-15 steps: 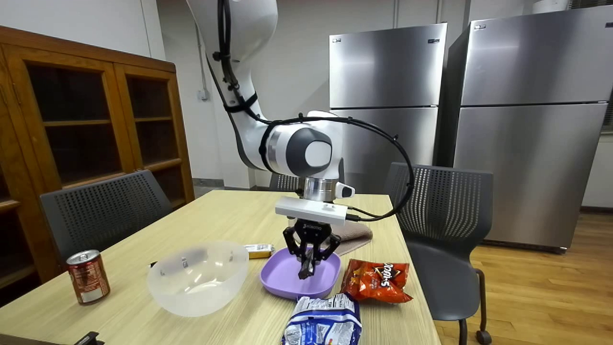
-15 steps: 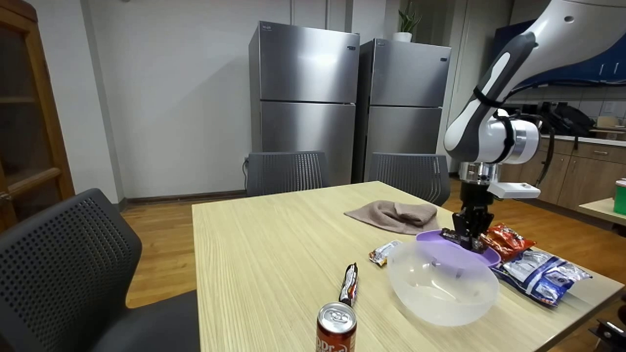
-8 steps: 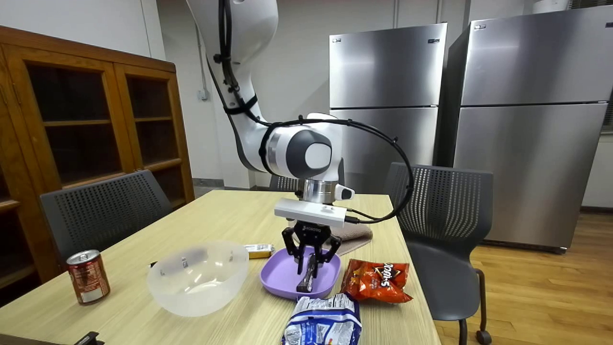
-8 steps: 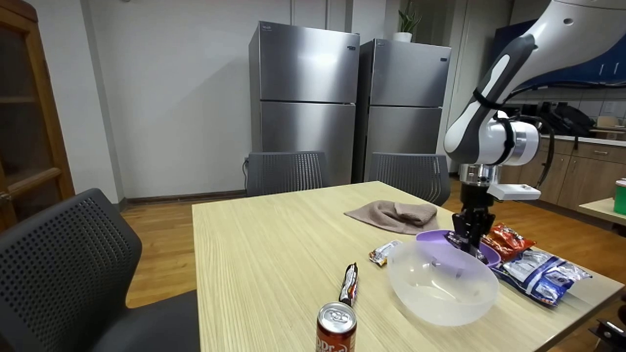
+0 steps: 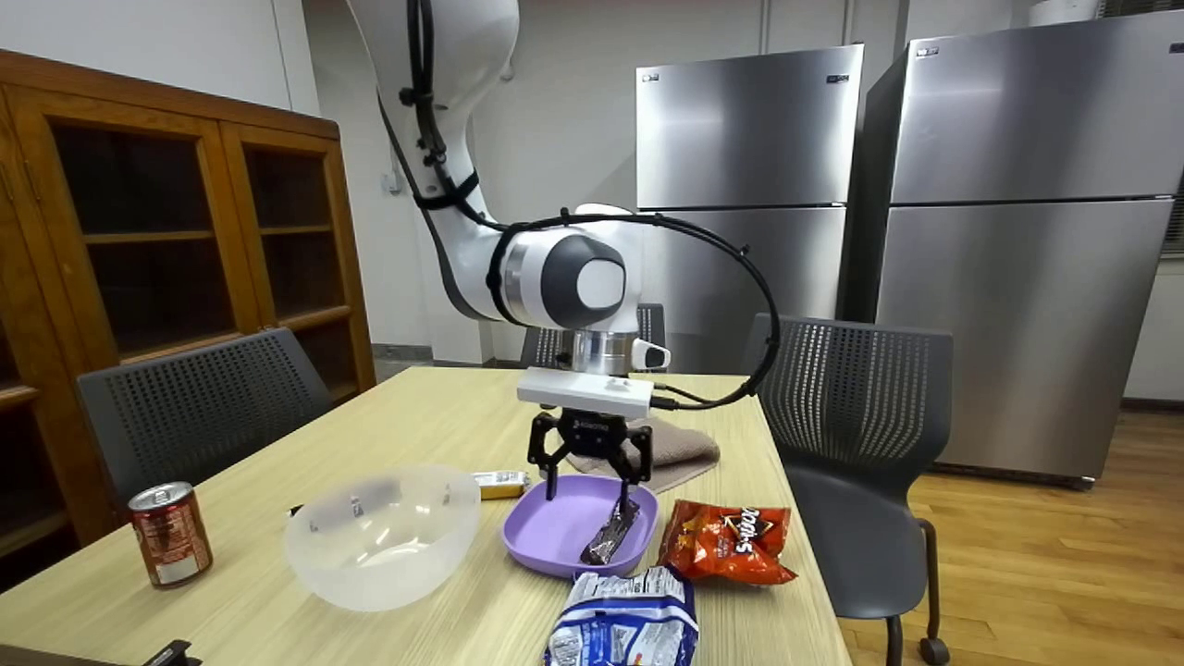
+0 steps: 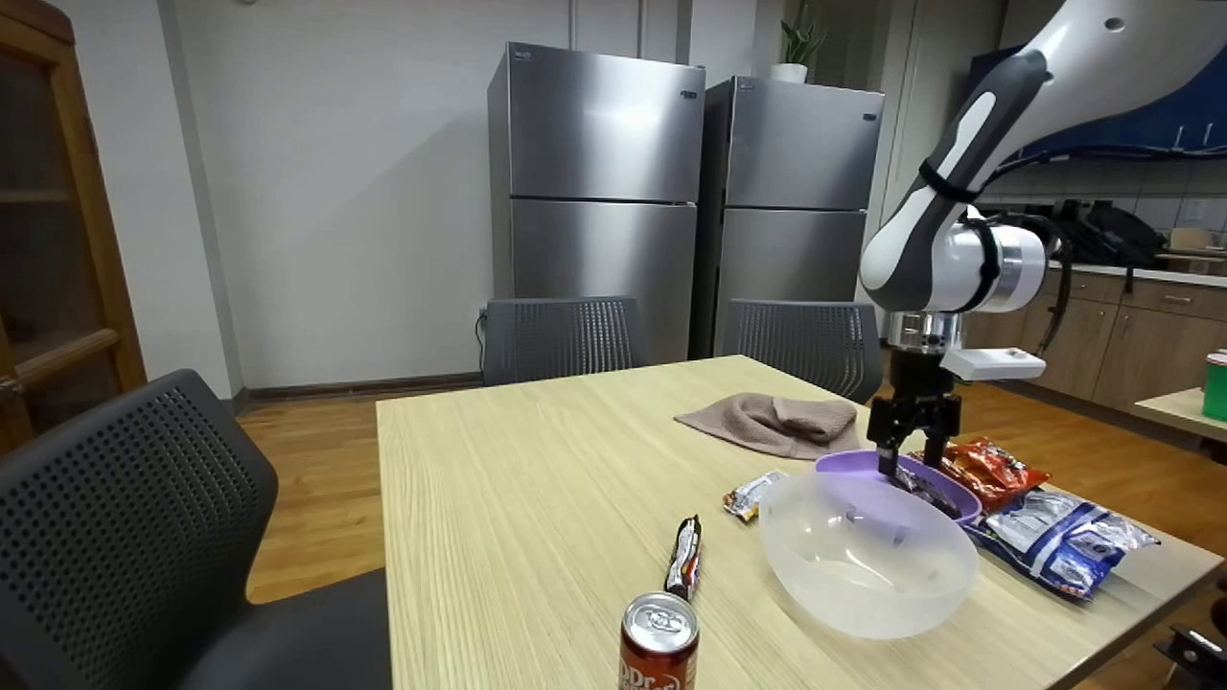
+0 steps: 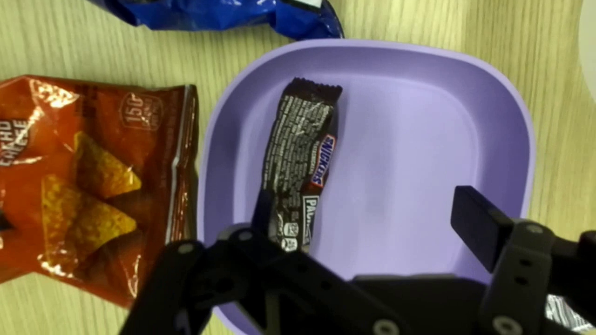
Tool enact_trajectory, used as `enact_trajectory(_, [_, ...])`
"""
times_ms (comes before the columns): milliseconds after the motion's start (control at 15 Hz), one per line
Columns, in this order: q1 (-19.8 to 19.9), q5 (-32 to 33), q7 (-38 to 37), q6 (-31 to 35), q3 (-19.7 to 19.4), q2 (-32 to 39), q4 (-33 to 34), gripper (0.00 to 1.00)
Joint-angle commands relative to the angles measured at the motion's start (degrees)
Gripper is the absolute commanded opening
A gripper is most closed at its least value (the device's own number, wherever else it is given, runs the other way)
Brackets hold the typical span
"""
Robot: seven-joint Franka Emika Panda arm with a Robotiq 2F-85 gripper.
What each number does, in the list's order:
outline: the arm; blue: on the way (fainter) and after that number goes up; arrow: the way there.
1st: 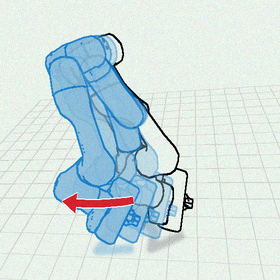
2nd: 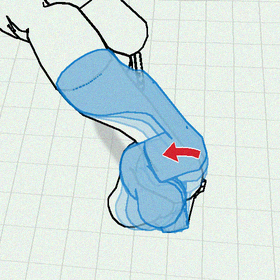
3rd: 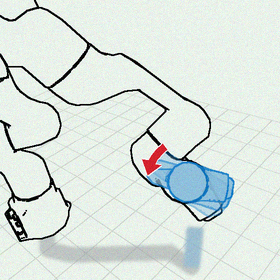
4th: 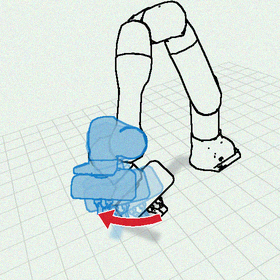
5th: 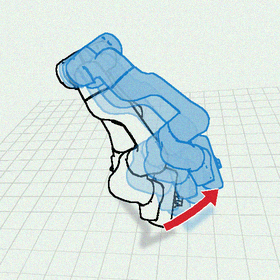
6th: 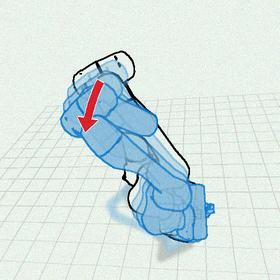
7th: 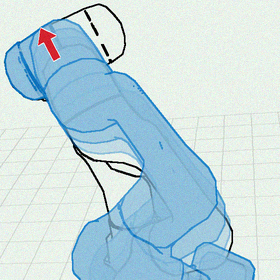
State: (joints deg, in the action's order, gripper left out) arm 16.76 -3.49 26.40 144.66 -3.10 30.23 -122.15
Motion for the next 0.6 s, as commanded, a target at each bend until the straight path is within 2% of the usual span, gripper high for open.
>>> enact_trajectory(0, [-3.22, 3.25, -4.03, -1.59, -0.33, -4.95, -2.49, 1.0])
enact_trajectory(267, [-6.69, 5.89, -6.73, -2.16, -0.17, -6.4, -2.45, 1.0])
enact_trajectory(333, [-7.07, 6.66, -5.5, -2.4, 0.26, -6.6, -2.35, 1.0])
enact_trajectory(400, [-5.68, 4.97, -4.76, -0.8, 0.52, -4.13, -0.87, 1.0])
enact_trajectory(533, [-6.68, 5.65, -4.79, -1.07, 0.66, -4.55, -0.97, 1.0])
